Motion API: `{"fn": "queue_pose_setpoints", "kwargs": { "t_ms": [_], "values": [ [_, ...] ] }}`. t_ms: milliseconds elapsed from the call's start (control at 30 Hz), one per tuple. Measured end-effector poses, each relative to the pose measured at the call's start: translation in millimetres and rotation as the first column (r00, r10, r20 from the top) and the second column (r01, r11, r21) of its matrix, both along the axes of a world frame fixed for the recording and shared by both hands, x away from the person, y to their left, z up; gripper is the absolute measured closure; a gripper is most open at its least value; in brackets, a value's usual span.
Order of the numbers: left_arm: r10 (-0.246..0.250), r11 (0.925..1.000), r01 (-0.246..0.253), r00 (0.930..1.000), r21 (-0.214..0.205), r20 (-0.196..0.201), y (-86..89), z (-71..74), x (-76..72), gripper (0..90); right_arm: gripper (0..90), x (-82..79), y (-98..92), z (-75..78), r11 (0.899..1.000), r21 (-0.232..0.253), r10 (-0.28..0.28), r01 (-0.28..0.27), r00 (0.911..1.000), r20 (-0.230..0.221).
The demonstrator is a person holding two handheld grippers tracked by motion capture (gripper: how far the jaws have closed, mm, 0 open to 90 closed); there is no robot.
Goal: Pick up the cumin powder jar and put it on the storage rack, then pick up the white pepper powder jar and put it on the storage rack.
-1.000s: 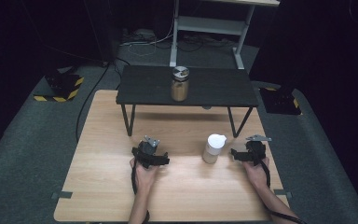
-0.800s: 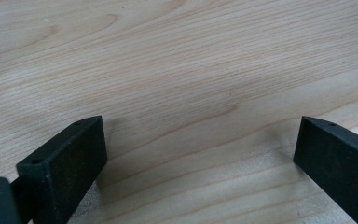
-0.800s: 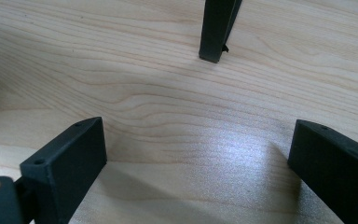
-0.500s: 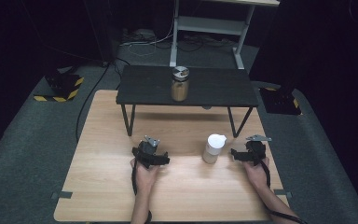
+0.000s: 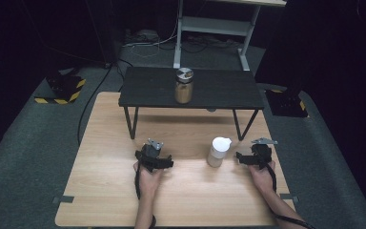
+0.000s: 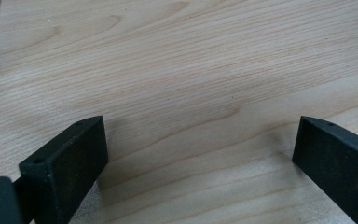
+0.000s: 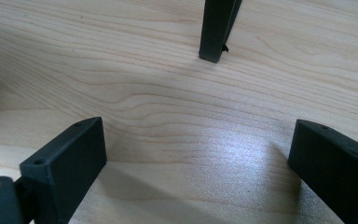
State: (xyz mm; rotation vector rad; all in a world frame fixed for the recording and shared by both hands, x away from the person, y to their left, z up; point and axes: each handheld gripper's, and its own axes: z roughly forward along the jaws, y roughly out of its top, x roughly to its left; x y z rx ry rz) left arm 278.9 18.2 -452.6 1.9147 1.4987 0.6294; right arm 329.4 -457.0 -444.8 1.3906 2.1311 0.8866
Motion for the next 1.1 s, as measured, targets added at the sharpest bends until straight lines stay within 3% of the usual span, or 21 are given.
{"fn": "queue_pose_setpoints", "kwargs": {
  "t_ms": [1100],
  "values": [
    [0.009, 1.0, -0.009, 1.0, -0.001, 0.003, -0.7, -0.1, -0.5, 4.7, 3.4, 0.1, 0.3, 0.0, 1.0, 0.001, -0.002, 0.002, 1.0, -0.001]
  ]
}}
